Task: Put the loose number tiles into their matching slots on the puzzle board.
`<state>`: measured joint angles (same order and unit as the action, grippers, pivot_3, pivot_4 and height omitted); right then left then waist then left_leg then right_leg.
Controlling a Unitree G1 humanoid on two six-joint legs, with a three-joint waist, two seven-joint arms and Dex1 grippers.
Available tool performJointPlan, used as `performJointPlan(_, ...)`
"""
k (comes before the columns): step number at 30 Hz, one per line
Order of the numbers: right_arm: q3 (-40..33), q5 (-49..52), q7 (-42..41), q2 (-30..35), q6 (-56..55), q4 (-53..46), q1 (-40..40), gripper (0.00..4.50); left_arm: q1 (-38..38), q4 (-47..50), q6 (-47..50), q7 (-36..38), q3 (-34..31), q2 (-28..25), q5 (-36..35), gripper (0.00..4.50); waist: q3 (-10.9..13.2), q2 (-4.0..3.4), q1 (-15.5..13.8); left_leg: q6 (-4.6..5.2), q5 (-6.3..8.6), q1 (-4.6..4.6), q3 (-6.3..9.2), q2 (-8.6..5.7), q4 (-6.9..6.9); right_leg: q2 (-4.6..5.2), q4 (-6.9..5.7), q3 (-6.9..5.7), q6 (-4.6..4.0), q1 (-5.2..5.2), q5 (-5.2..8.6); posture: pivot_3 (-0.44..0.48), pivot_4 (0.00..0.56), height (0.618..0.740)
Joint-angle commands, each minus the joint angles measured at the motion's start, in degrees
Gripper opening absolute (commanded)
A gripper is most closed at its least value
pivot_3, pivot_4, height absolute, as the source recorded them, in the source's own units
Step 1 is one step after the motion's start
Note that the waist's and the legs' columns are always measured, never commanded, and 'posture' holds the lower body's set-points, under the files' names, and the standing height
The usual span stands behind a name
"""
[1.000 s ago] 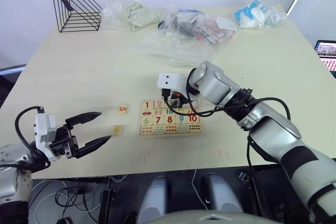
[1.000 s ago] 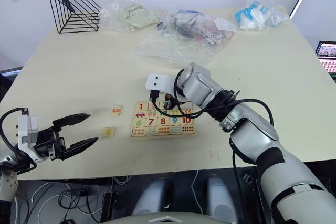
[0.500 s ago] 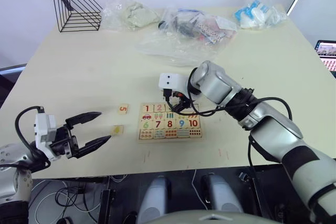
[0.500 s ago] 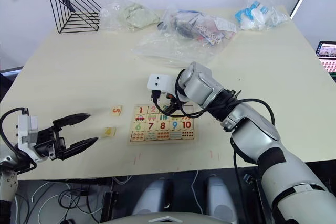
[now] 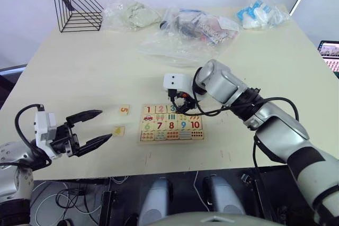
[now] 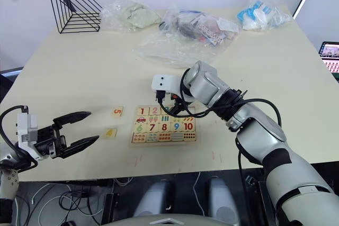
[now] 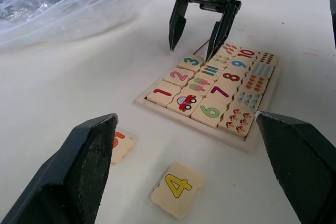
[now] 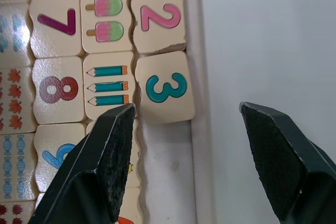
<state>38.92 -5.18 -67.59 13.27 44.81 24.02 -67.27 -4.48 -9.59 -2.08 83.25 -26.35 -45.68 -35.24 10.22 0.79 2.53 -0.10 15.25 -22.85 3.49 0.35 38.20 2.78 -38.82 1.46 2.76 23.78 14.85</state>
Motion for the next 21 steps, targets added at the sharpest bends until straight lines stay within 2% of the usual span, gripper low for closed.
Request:
performJointPlan(1, -4.3, 1.5, 0.2, 0.4, -1.4, -2.6, -0.9, 3.32, 0.8, -0.1, -0.9, 0.5, -0.2, -0.3, 0.0, 4.5, 0.0, 0.0, 0.0, 0.0, 0.0, 0.0, 0.0, 0.0, 0.0, 0.0, 0.0, 0.0, 0.0, 0.0, 0.0, 0.0, 0.15, 0.74)
performJointPlan(5, -6.6, 2.6, 0.7, 1.3, -3.7, -3.5, 1.3, 2.66, 1.3, -0.7, -1.0, 1.0, -0.2, -0.4, 0.2, 4.5, 0.0, 0.0, 0.0, 0.0, 0.0, 0.0, 0.0, 0.0, 0.0, 0.0, 0.0, 0.0, 0.0, 0.0, 0.0, 0.0, 0.15, 0.74)
performJointPlan(8, -6.8, 2.1, 1.5, 1.7, -7.0, -3.4, 3.0, 1.38, 1.8, -1.1, -1.0, 1.2, 0.0, -0.4, 0.3, 4.5, 0.0, 0.01, 0.0, 0.0, 0.0, 0.0, -0.01, 0.0, -0.01, 0.01, 0.01, 0.0, 0.0, -0.01, 0.0, 0.0, 0.15, 0.74)
performJointPlan(12, -6.9, 1.2, 3.0, 1.6, -11.1, -2.6, 4.8, 0.1, 2.2, -1.3, -0.9, 1.4, 0.1, -0.4, 0.4, 4.5, 0.0, 0.01, 0.0, 0.0, 0.0, 0.0, -0.01, 0.0, 0.0, 0.0, 0.0, 0.0, 0.0, 0.0, 0.0, 0.0, 0.15, 0.74)
performJointPlan(21, -6.2, -0.5, 3.5, 1.6, -14.6, -2.2, 6.4, 0.1, 2.1, -1.0, -0.8, 1.5, -0.2, -0.5, 0.4, 4.5, 0.0, 0.01, 0.0, 0.0, 0.0, 0.0, -0.03, 0.0, 0.0, 0.0, 0.0, 0.02, 0.0, 0.0, 0.0, 0.0, 0.15, 0.74)
